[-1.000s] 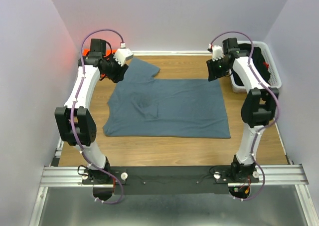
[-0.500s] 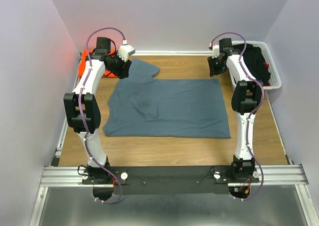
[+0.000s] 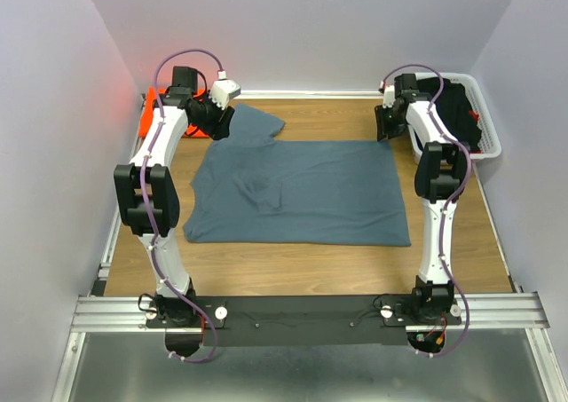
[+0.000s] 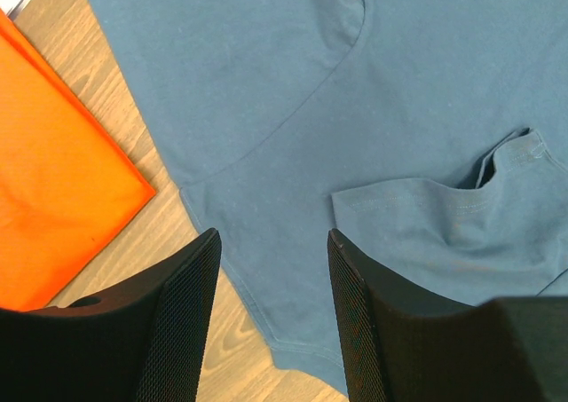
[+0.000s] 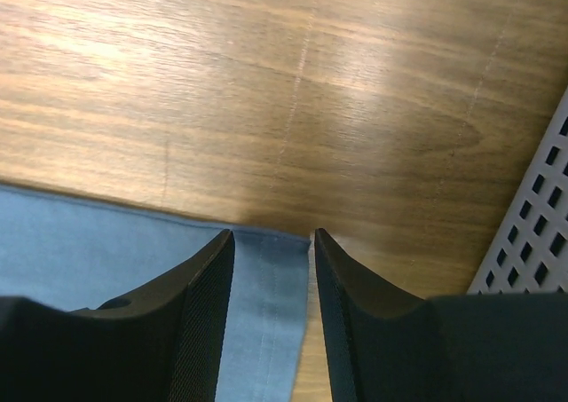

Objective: Fold and stack the t-shirts
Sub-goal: Fold the flattened tshirt in 1/3 of the way, then grap the side of the flattened tshirt furthest away from the robot with both arms

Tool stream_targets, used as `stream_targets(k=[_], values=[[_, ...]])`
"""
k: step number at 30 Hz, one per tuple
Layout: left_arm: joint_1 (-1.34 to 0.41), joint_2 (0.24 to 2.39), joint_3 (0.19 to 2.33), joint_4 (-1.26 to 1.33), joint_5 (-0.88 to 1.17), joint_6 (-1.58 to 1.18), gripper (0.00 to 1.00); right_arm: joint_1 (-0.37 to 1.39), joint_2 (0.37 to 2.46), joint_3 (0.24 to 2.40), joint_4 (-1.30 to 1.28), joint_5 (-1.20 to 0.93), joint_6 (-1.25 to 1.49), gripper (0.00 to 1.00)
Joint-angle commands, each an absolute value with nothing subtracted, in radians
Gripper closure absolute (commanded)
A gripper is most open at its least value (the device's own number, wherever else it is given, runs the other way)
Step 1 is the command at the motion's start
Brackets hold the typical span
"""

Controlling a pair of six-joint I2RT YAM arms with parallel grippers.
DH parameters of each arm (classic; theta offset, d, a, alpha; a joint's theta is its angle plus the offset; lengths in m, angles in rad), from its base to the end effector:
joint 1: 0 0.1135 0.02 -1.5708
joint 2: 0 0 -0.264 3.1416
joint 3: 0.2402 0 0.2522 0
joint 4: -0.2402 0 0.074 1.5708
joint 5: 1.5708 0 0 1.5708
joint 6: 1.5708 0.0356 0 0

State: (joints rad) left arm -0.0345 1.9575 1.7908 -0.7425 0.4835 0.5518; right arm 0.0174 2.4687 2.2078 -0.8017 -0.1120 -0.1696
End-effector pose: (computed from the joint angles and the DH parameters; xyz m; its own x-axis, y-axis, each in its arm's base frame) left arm 0.4351 -0.0316 0.2933 -0.5059 0.4819 -0.7155 0.6825 0.7309 0.0097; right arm 0.5317 0.0132 0.1773 -0.8489 -0.1825 -0.4961 -0.2181 0.9758 0.0141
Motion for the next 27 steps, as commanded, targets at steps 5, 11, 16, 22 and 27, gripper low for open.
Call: stream_targets(k=[5,11,16,22,27], values=[[-0.031,1.982,1.784,-0.736,0.451,0.543,0.4,0.008,2.519,2.131,-0.769,-0.092,-0.132,0.53],[-0.031,2.029,1.835,-0.744,0.44,0.522,0.4,0.008,2.522,2.088,-0.756,-0.094,-0.13,0.65],[-0.022,2.098,1.911,-0.735,0.419,0.488,0.4,0.008,2.51,2.074,-0.756,-0.117,-0.136,0.87],[-0.018,2.236,2.071,-0.732,0.417,0.445,0.4,0.008,2.49,2.056,-0.756,-0.149,-0.149,1.0],[-0.018,2.33,2.154,-0.706,0.374,0.422,0.4,0.008,2.477,2.054,-0.755,-0.17,-0.153,0.99]])
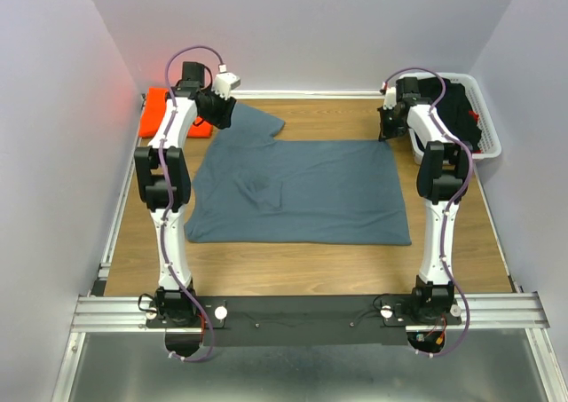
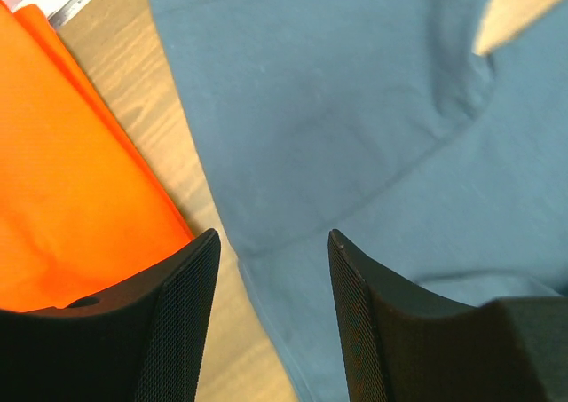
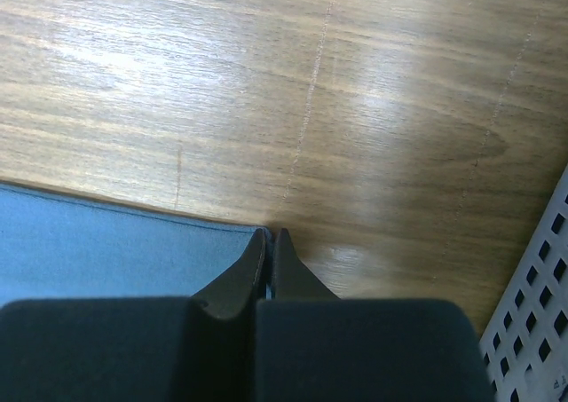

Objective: Fold and stack the t-shirts
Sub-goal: Grap the side of the flattened tshirt furthest away from the robot with both arms

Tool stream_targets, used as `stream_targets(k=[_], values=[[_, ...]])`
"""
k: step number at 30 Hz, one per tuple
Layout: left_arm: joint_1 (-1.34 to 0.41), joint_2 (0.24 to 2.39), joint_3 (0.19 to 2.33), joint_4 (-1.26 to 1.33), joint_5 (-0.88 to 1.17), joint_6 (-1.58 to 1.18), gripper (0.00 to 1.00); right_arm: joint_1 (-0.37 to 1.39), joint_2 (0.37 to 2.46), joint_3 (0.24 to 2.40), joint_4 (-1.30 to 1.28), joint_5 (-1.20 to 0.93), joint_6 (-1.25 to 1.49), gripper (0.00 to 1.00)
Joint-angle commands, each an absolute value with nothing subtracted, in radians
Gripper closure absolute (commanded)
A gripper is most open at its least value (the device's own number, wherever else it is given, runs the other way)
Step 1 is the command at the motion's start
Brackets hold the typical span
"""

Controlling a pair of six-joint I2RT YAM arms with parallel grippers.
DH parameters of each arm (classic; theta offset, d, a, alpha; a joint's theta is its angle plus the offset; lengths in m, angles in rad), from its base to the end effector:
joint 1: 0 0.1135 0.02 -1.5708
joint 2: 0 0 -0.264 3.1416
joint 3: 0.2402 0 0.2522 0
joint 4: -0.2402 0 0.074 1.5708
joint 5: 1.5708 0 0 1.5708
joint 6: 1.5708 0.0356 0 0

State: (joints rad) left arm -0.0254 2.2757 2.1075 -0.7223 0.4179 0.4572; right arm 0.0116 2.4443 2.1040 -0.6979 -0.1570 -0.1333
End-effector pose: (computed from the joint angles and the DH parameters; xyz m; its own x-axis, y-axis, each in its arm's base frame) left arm 0.5091 -0.0274 0.2499 -0.5744 0.4182 -0.7037 0.5929 0.8053 -0.0054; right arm 0.5286 0.0117 0.1638 -0.8417 -0.1410 -0.5212 -0.2045 0.9766 0.0660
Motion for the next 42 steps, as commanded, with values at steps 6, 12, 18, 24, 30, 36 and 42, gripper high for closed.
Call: stream_targets(k=[6,12,18,24,30,36,42], values=[[-0.018,2.391,2.164,-0.66,0.341,0.407,0.4,0.008,2.468,2.056,-0.753,-0.175,-0.158,0.99],[-0.015,2.427,2.154,-0.635,0.285,0.397,0.4,0.008,2.461,2.042,-0.753,-0.181,-0.166,0.99],[-0.008,2.476,2.192,-0.652,0.311,0.394,0.4,0.008,2.456,2.039,-0.753,-0.184,-0.169,1.0],[0.014,2.511,2.214,-0.675,0.367,0.405,0.43,0.008,2.451,2.042,-0.753,-0.193,-0.173,1.0],[0.015,2.552,2.24,-0.686,0.37,0.407,0.49,0.008,2.447,2.045,-0.755,-0.202,-0.181,1.0],[0.003,2.588,2.289,-0.692,0.374,0.405,0.54,0.008,2.436,2.042,-0.753,-0.216,-0.195,1.0],[0.003,2.626,2.344,-0.701,0.373,0.391,0.52,0.008,2.433,2.048,-0.753,-0.222,-0.193,0.99]])
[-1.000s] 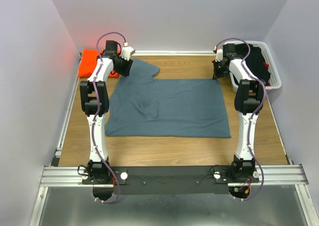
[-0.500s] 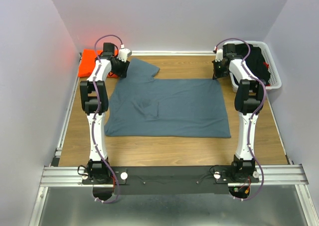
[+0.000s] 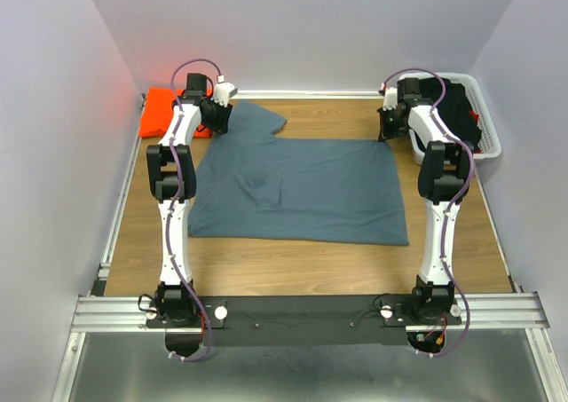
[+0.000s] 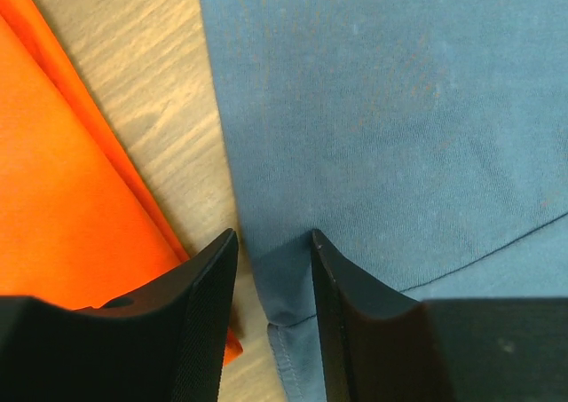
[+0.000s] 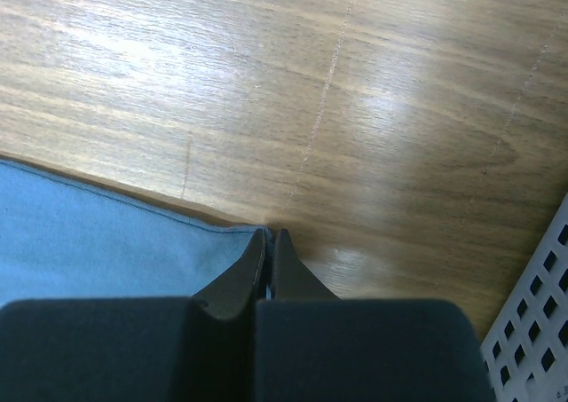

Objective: Fold and stack the t-shirts
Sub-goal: Grap the side of the flattened tshirt furthest away from the robot with both arms

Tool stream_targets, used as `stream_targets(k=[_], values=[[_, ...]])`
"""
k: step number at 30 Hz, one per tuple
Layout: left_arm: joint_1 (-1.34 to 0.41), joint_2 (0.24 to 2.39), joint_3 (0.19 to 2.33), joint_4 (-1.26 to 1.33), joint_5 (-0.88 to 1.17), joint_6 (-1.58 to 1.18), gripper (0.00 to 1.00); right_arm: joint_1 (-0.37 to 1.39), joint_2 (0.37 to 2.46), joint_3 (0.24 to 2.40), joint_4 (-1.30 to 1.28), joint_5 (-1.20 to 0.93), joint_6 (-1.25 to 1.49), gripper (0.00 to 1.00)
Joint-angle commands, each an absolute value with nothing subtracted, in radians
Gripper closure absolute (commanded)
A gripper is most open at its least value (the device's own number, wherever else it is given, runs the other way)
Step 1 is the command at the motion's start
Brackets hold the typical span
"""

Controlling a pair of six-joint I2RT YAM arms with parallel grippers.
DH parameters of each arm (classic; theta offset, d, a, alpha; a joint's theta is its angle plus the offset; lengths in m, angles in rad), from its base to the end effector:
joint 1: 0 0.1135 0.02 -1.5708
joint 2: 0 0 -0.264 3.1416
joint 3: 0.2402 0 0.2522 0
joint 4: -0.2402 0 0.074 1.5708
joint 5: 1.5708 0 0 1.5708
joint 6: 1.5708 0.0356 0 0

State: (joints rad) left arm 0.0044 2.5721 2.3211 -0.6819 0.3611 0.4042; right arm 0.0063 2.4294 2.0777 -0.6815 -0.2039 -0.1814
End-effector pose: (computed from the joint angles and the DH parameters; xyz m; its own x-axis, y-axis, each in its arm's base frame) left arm 0.5585 -0.0101 0.1669 -0.6575 0.3650 -0.6592 0.5056 0.8624 -0.0268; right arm 0.5262 0.0105 0.1645 -0.8250 -0.1819 -0.5350 -0.2630 0.9616 0.0787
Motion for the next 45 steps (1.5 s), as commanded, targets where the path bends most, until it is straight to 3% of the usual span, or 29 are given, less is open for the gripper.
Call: stream_targets(k=[1,11,32,40,42,45], values=[[0.005,2.626,2.345,-0.7,0.371,0.387,0.51,0.008,2.431,2.049,-0.753,-0.221,-0.195,1.0],[0.003,2.559,2.358,-0.647,0.425,0.35,0.47,0.008,2.441,2.054,-0.755,-0.232,-0.195,1.0],[0.002,2.681,2.437,-0.704,0.407,0.319,0.46,0.008,2.457,2.066,-0.755,-0.227,-0.193,0.99],[-0.035,2.663,2.419,-0.721,0.402,0.365,0.74,0.008,2.453,2.08,-0.755,-0.235,-0.19,0.99],[-0.038,2.651,2.416,-0.71,0.387,0.368,0.89,0.008,2.445,2.08,-0.753,-0.239,-0.192,0.99],[-0.035,2.616,2.39,-0.67,0.376,0.361,1.0,0.008,2.434,2.08,-0.753,-0.235,-0.193,0.99]])
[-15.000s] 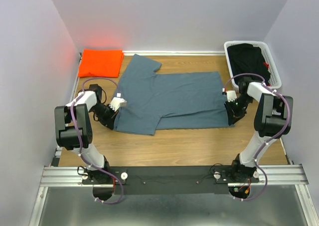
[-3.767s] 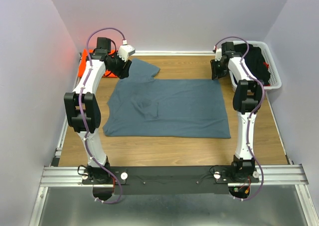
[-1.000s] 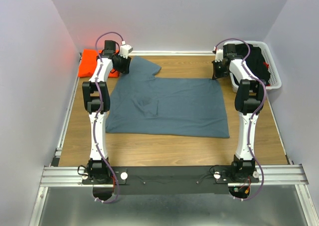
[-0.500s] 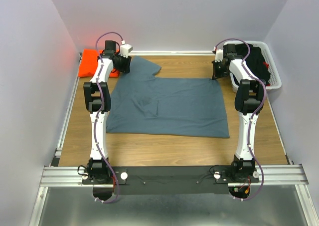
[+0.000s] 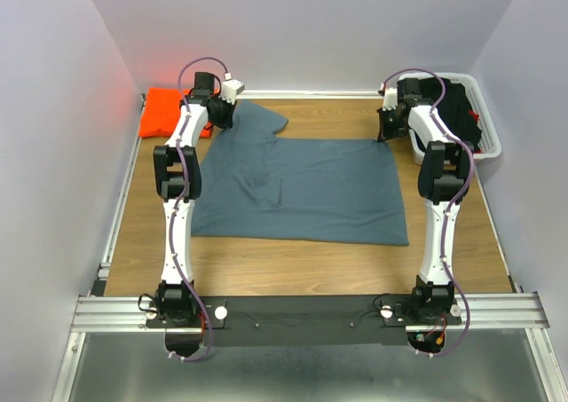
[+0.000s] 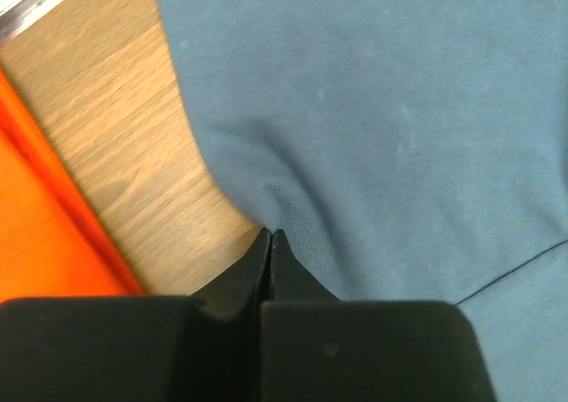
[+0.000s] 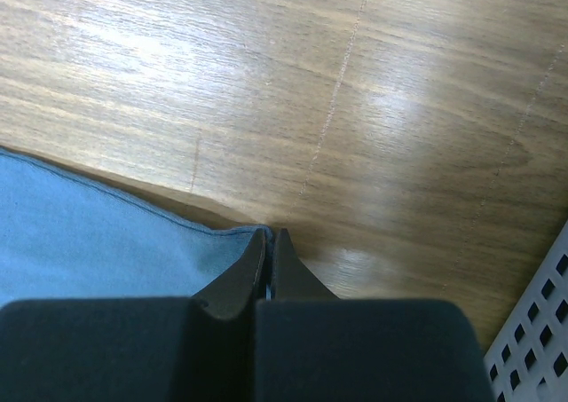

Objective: Fold and stack the t-shirts
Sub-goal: Grap the side of the flattened tshirt furthest away from the robot with both arms

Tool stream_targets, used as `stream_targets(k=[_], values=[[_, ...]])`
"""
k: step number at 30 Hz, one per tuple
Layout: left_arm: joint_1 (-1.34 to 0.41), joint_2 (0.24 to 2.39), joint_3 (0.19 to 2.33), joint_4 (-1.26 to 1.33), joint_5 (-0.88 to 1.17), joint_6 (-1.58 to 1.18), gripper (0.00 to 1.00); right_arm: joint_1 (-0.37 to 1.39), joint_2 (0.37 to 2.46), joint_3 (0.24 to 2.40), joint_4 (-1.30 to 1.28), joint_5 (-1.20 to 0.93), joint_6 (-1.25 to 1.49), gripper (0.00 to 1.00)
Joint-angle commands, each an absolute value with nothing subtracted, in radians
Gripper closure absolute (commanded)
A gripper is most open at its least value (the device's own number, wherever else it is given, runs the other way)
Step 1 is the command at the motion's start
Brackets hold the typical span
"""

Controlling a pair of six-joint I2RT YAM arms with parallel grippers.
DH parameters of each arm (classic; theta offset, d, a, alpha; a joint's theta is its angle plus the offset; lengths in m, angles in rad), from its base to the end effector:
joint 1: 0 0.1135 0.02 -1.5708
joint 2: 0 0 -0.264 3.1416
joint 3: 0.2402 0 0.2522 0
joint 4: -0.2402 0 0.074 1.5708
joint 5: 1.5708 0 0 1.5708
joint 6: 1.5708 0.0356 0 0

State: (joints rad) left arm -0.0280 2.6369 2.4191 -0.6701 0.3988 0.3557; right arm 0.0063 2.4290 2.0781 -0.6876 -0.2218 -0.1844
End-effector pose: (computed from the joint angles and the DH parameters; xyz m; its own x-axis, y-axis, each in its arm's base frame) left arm 0.5700 -0.0298 0.1639 -0.6326 0.3388 -0.6965 0.5239 0.8495 -0.0626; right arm 0.5255 0.0111 0.1646 -0.8254 -0.1841 -0.5337 -0.2738 0.9573 0.0933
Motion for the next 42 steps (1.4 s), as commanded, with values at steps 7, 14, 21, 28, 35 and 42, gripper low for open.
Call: stream_targets(k=[7,14,21,28,35,42], values=[[-0.012,2.494,2.296,-0.584,0.394,0.37,1.0,0.006,2.385,2.076,-0.752,-0.221,-0.204,0.99],[0.037,2.366,2.169,-0.508,0.471,0.37,1.0,0.005,2.323,2.043,-0.741,-0.221,-0.212,0.99],[0.054,2.29,2.072,-0.476,0.526,0.41,1.0,0.005,2.273,2.016,-0.736,-0.23,-0.216,1.0],[0.067,2.24,2.02,-0.492,0.551,0.451,1.0,-0.018,2.229,1.99,-0.736,-0.252,-0.23,0.99],[0.103,2.111,1.849,-0.469,0.569,0.499,1.0,-0.02,2.151,1.898,-0.735,-0.261,-0.258,1.0],[0.138,1.99,1.672,-0.459,0.578,0.566,1.0,-0.02,2.077,1.793,-0.732,-0.288,-0.262,0.99]])
